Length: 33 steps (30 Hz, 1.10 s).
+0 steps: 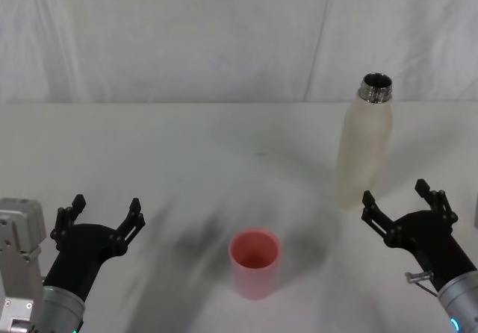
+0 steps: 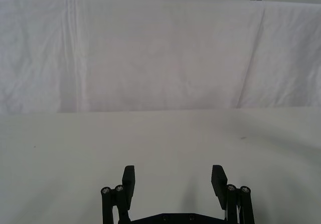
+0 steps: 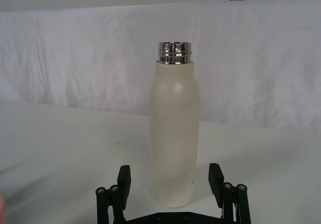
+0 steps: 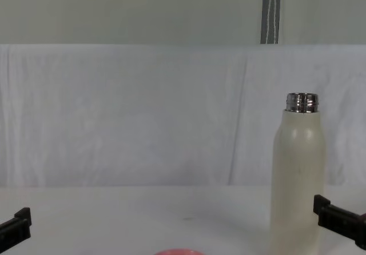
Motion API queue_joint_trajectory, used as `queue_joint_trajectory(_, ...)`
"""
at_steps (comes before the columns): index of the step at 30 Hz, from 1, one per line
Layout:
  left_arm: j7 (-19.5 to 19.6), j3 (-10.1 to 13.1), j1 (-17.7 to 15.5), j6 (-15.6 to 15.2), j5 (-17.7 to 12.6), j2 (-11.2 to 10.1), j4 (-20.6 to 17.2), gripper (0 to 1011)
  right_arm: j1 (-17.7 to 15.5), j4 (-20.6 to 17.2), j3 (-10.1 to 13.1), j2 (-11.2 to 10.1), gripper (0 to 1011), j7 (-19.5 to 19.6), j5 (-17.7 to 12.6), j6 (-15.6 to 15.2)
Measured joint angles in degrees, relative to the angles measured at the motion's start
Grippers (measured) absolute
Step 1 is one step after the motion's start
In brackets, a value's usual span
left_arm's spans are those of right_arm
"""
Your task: Grasp the thermos with one hand and pour water into the cup lid.
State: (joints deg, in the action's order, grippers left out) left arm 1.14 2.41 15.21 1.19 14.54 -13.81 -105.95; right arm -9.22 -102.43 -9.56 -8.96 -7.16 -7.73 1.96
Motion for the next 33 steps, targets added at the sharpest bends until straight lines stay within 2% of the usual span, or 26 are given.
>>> queue_joint_trajectory(15,0.0,0.0,0.0,0.0,0.0,0.0,0.0,1001,2.88,-0.26,0.9,-1.76,1000,-3.95,-2.71,-3.75)
queue_joint_trajectory(26,0.0,0.0,0.0,0.0,0.0,0.0,0.0,1001,6.91,1.2,-0.41,-3.91,1000,-5.59,-3.33,-6.53)
queue_joint_trajectory(33,0.0,0.0,0.0,0.0,0.0,0.0,0.0,1001,9.47,3.56,-0.96,-4.12,1000,-5.67,-3.74,-7.16)
